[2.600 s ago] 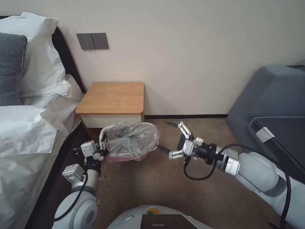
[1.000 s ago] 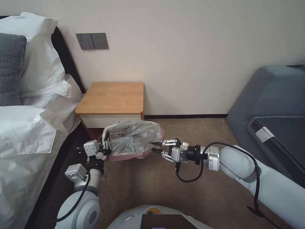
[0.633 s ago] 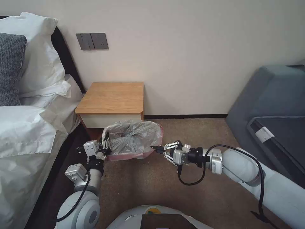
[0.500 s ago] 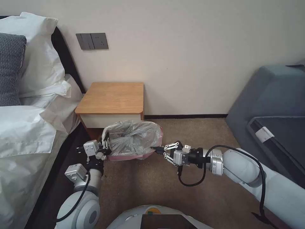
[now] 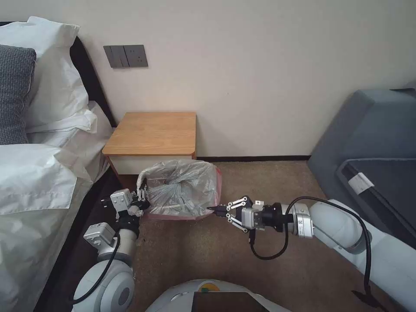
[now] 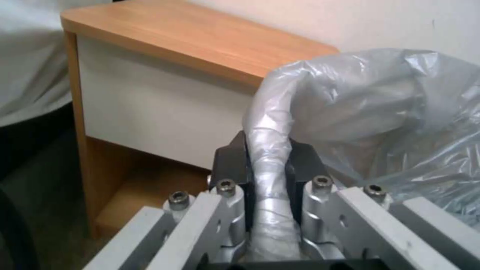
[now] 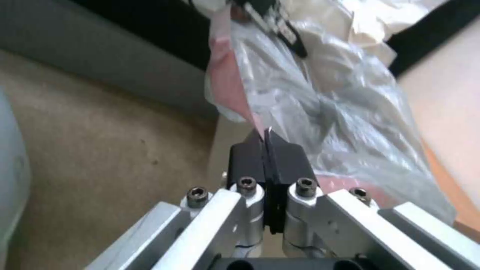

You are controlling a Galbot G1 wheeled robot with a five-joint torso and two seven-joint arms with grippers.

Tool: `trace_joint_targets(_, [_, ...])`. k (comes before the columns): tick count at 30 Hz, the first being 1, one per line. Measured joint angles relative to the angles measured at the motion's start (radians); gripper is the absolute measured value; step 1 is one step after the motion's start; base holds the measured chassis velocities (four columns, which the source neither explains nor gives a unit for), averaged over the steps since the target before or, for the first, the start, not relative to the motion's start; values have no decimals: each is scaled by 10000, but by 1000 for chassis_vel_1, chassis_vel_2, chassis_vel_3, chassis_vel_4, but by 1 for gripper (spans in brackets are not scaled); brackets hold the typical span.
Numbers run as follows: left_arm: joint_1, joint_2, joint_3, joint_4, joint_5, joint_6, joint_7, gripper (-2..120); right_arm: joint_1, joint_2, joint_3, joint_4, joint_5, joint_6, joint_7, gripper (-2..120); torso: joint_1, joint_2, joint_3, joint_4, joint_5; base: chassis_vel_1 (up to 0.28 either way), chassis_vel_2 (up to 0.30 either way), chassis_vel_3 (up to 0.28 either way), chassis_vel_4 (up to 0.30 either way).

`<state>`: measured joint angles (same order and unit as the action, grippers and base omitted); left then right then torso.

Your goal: Pick up the garbage bag from the table and place it over the trash can.

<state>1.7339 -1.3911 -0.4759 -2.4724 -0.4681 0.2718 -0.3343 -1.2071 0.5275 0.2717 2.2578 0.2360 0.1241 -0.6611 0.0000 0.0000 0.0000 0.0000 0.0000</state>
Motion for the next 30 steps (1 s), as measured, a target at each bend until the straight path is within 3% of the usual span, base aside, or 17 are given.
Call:
trace_joint_targets(22, [-43,-173,-83,-287,-3367,727,-570,9,-3,405,34,-1186,-715,209,-455,0,0,0,0,0,1,0,0,0,0])
trace_joint_targets(28, [-116,-192,-123,-287,-4167,996,-750,9,-132,550,114,-1407,-692,447,-929,0,0,0,0,0,1,0,0,0,0])
trace_joint_targets(30, [-181,-192,-158,-287,-4360,1048,-799,9,-184,594,228,-1388,-579,499,-1617,0,0,0,0,0,0,0,0,0,0])
